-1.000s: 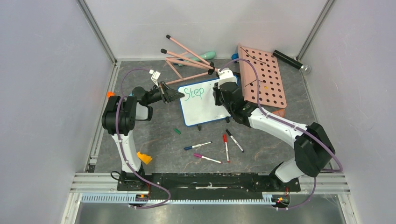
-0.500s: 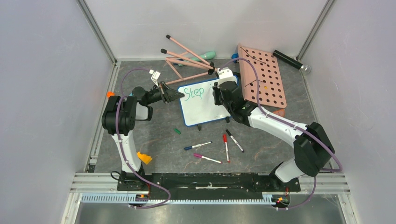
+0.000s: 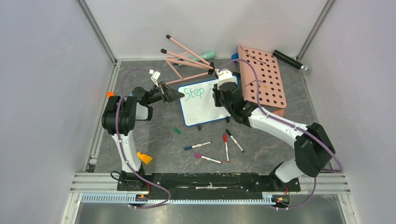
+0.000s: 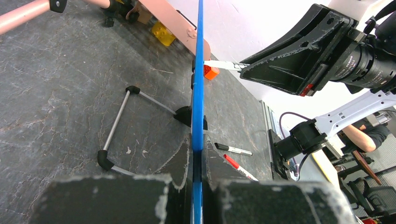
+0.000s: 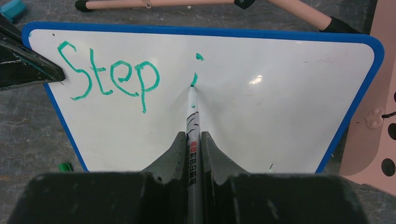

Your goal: Write a sentence on the whiteboard

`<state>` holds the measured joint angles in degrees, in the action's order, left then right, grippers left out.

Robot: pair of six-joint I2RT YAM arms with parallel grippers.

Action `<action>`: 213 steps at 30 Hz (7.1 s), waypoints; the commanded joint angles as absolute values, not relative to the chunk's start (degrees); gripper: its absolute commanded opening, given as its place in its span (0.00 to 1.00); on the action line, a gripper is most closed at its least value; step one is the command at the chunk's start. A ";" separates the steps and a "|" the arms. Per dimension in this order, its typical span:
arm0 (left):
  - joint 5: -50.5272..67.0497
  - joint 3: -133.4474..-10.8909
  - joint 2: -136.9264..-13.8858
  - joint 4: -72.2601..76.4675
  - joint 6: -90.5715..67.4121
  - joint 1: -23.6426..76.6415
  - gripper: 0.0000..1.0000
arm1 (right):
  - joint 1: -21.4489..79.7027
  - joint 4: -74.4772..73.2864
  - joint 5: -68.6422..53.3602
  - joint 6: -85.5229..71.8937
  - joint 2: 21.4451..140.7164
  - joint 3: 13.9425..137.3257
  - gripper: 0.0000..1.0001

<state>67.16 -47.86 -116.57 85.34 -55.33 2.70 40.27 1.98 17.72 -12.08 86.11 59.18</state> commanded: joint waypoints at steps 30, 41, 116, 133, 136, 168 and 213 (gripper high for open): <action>67.15 -48.54 -115.35 89.21 -55.37 2.41 0.02 | 39.99 2.83 14.42 -4.27 80.47 60.89 0.00; 67.20 -48.60 -115.46 89.21 -55.45 2.37 0.02 | 39.99 3.73 15.29 -4.80 85.51 62.01 0.00; 67.33 -48.70 -115.47 89.21 -55.55 2.39 0.02 | 38.87 3.49 17.99 -6.68 80.80 60.38 0.00; 67.33 -48.80 -115.49 89.21 -55.55 2.38 0.02 | 37.71 3.68 16.79 -6.56 85.13 62.32 0.00; 67.33 -48.78 -115.44 89.21 -55.57 2.43 0.02 | 37.61 3.66 16.81 -6.59 85.51 62.36 0.00; 67.41 -48.76 -115.48 89.21 -55.55 2.46 0.02 | 37.27 4.48 15.95 -7.12 85.85 60.72 0.00; 67.41 -48.63 -115.26 89.21 -55.54 2.43 0.02 | 35.51 1.61 14.81 -7.77 81.97 56.37 0.00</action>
